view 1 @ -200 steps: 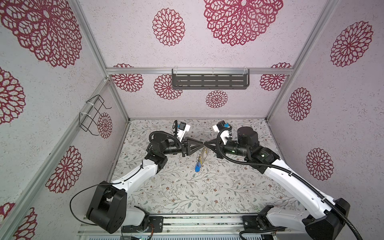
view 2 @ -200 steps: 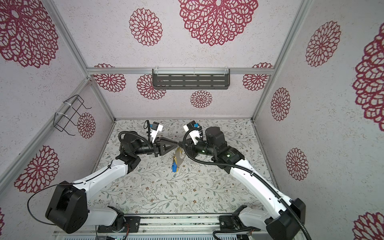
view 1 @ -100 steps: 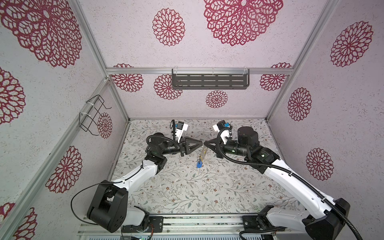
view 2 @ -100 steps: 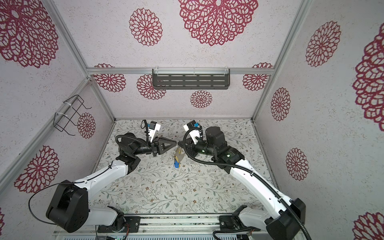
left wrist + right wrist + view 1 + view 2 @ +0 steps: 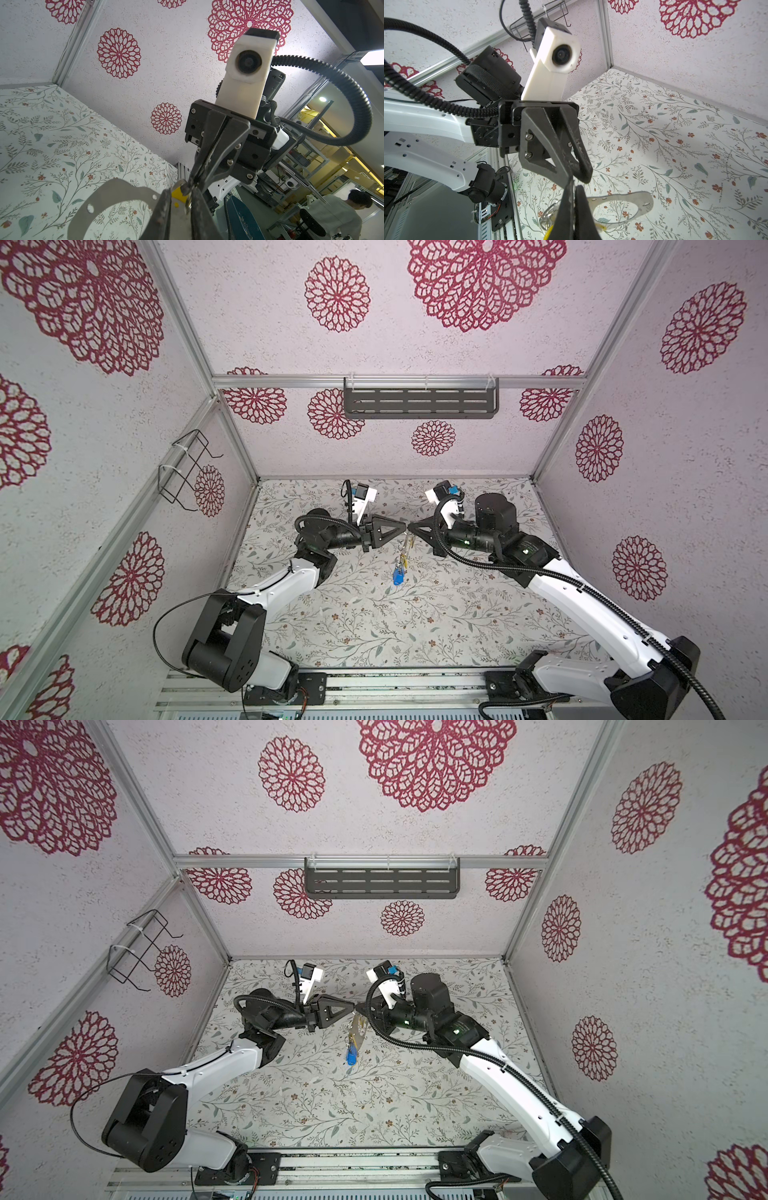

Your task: Remove the keys from the keyring

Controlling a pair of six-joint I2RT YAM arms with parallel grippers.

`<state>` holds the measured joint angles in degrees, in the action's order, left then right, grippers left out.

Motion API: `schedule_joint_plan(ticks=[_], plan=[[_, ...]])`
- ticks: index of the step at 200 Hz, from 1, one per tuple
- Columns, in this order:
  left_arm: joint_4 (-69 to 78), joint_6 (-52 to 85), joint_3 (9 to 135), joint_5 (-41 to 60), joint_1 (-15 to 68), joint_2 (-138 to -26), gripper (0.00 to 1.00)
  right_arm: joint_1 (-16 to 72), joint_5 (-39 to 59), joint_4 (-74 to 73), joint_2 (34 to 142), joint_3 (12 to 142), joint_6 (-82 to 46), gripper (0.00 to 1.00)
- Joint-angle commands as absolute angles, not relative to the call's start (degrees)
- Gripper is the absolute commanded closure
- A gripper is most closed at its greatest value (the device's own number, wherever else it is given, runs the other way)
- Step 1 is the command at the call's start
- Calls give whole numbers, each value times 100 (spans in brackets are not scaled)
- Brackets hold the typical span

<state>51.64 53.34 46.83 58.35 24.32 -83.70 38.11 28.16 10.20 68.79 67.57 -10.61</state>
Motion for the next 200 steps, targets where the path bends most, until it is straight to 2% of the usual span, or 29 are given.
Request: schedule_joint_plan(ticks=[1,70,179,200], plan=[[5206,5225,4631,5800,2435,-8330,81,3850,2859,624,6789,6946,-1123,100],[5207,5229,4707,5818,2534,-8409,86,3854,2857,570,6856,6941,-1154,100],[5210,5264,4754,5851,2571,-8466,83,3863,2756,455,6864,6899,-1239,100],[5204,5282,4772,5889,2590,-8477,85,3867,2742,409,6880,6882,-1268,100]])
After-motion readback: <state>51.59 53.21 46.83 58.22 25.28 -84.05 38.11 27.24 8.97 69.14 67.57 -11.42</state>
